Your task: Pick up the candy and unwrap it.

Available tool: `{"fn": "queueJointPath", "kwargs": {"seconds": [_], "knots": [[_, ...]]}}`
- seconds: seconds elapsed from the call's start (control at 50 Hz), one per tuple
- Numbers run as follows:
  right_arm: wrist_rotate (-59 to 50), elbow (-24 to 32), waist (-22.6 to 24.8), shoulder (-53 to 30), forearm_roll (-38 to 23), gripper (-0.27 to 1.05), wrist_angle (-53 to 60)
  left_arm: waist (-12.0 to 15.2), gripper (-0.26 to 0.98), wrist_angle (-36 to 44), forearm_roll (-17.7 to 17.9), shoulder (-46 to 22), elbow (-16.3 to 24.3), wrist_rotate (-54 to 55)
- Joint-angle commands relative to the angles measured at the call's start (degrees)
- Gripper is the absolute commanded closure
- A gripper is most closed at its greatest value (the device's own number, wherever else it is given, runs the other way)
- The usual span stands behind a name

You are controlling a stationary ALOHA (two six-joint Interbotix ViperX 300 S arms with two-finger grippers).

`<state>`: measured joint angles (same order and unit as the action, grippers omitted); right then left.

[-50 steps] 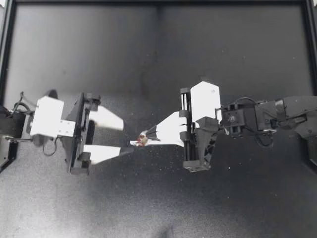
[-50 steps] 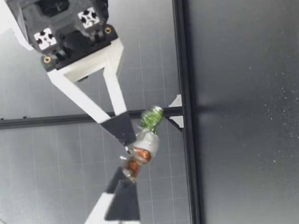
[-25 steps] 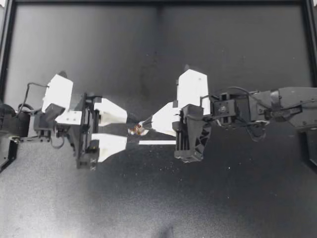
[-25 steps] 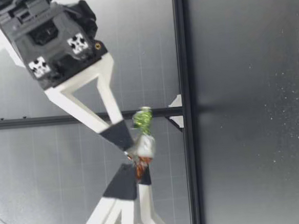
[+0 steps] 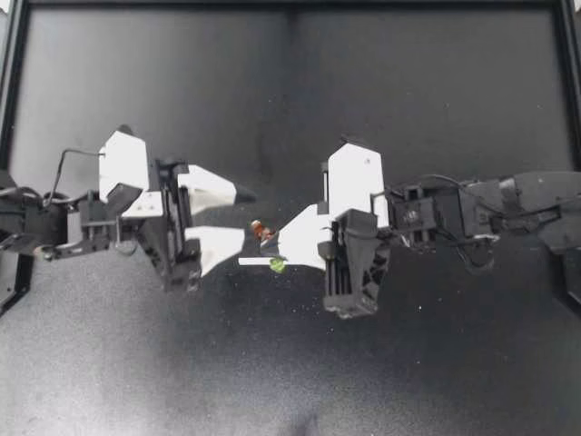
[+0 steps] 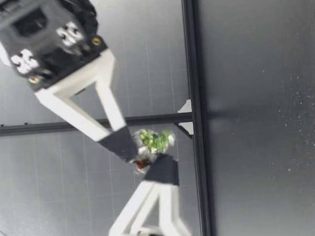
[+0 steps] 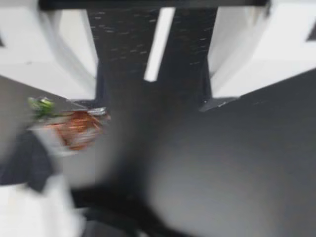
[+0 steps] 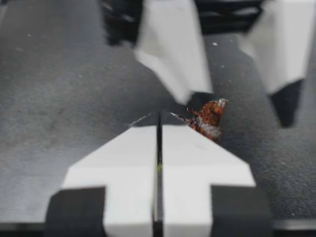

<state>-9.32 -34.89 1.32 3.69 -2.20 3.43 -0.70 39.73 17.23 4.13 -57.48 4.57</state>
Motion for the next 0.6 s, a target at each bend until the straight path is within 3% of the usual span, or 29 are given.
{"fn": "queueJointPath", "kwargs": {"seconds": [0.0, 0.16, 0.28, 0.58], "knots": [[-0.18, 0.88, 0.70, 2.37, 0.09, 0.94, 0.35, 0.62, 0.14, 0.26, 0.62, -0.35, 1.41, -0.88], [-0.26, -0.70, -0.53, 3.08, 0.09, 0.94, 0.44, 0.35, 0.14, 0.26, 0.09, -1.58, 1.58, -1.41], [-0.26, -2.37, -2.72, 3.52, 0.26, 0.94, 0.62, -1.23, 0.14, 0.26, -4.39, -0.88, 0.70, -0.70], [-0.18, -3.60, -4.66, 2.81, 0.26, 0.94, 0.88, -1.23, 0.14, 0.35, -4.57, 2.20, -1.76, -2.11]]}}
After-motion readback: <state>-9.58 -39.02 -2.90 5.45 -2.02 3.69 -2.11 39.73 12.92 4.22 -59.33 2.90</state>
